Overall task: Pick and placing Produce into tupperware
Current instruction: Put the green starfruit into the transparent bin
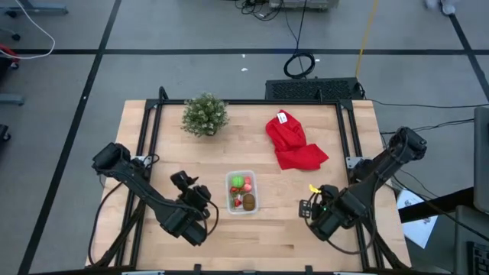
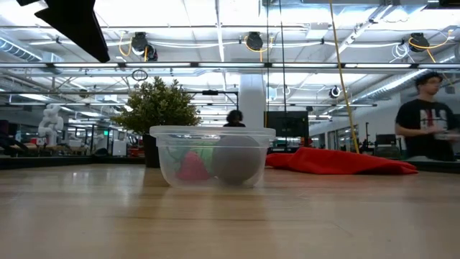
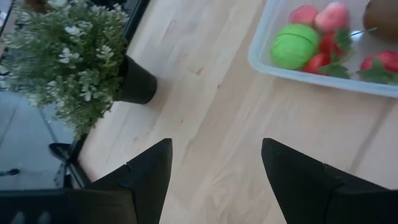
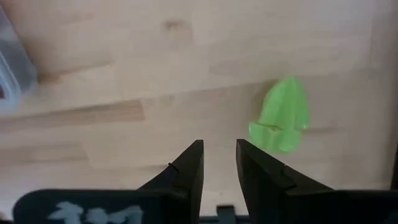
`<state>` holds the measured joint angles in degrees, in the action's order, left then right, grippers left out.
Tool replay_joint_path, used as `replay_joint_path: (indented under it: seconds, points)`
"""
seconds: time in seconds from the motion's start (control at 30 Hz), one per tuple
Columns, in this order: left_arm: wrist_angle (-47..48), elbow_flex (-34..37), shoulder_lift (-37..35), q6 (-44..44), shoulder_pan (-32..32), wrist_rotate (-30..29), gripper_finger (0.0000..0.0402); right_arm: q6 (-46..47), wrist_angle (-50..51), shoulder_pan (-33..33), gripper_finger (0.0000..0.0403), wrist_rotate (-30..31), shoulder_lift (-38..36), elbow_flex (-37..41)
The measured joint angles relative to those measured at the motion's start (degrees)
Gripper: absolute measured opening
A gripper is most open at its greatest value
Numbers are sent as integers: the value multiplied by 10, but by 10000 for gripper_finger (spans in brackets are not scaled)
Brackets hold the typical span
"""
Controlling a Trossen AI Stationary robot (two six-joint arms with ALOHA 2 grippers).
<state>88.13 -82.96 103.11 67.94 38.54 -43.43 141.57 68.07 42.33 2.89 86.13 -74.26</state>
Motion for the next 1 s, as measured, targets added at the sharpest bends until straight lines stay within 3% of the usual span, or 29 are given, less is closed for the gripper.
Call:
replay_joint_path:
  seconds: [0.43,0.7,1.0]
  points:
    - [19,0,0,39,16,4,253,-69,-60,-14,84,0,0,0]
    - [18,0,0,44,17,5,253,-181,-100,-15,84,2,0,0]
    - [18,0,0,44,17,-1,253,-143,-119,-18,84,3,0,0]
